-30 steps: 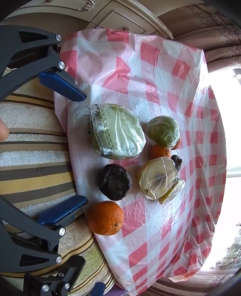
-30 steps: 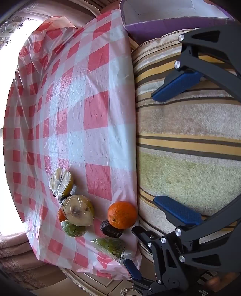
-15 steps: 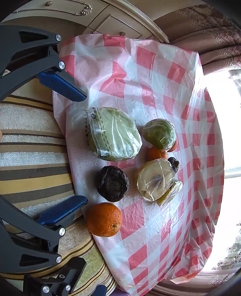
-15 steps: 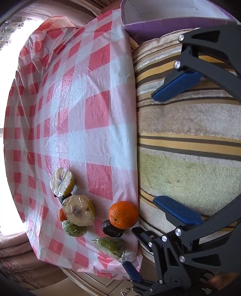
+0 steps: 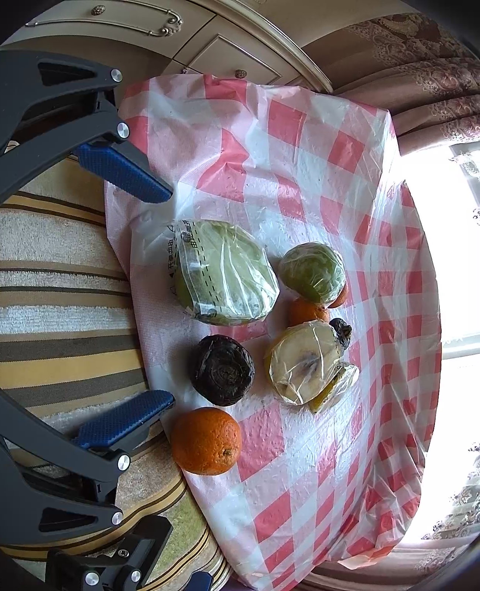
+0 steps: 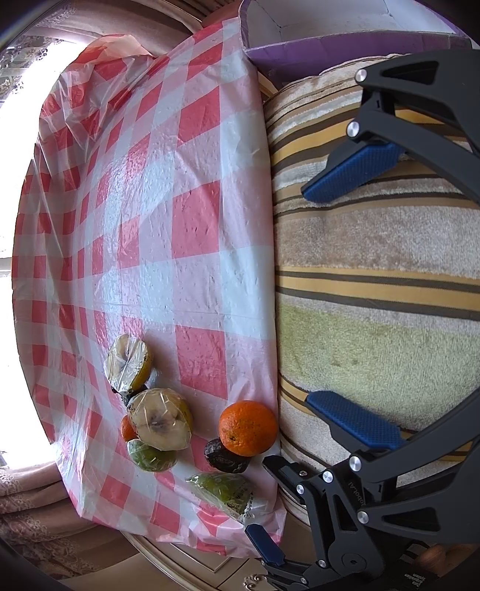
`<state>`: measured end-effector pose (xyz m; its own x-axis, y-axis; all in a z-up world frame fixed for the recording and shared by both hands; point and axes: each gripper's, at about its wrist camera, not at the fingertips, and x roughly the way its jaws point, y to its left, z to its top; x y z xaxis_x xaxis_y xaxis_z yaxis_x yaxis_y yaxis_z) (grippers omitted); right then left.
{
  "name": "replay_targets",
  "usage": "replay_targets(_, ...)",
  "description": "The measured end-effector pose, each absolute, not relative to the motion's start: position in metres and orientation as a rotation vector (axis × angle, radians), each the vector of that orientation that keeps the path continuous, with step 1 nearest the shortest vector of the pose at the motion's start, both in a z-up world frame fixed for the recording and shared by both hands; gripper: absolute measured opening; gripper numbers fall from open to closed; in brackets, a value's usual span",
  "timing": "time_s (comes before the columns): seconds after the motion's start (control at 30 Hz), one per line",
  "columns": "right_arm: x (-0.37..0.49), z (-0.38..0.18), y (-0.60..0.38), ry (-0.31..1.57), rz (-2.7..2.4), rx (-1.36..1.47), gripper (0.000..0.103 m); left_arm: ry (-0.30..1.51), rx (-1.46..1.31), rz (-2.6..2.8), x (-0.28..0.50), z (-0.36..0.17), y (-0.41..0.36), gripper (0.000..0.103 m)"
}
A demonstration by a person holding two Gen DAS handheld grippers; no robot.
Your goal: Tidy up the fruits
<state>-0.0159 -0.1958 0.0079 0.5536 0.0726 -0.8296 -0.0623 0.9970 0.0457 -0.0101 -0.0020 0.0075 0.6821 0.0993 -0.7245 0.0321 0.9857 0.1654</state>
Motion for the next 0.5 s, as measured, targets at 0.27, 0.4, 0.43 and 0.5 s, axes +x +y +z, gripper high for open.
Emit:
replay_targets(0.27, -0.0161, 0.0073, -0.1950, 0.982, 0.078, 0.009, 0.102, 0.820, 0.170, 0.038, -0.0108, 0.0067, -0.0025, 0.099)
replay_targets(0.4, -0.0162, 0.0067, -0.1947, 0.982, 0.078, 0.009, 0.102, 0.820, 0.170, 0.038, -0.0110, 0.0064, -0.0028, 0.099)
replay_targets(0.43, -0.0162, 0.0065, -0.1945, 0.982, 0.078, 0.009, 0.102, 0.820, 0.170, 0.038, -0.0109, 0.0064, -0.0026, 0.099)
replay_targets(0.5, -0.0161, 0.0073, -0.1951, 0.982, 0.078, 0.009, 0.102, 0.820, 0.171, 0.038, -0.0111, 0.0063, -0.0029, 0.099)
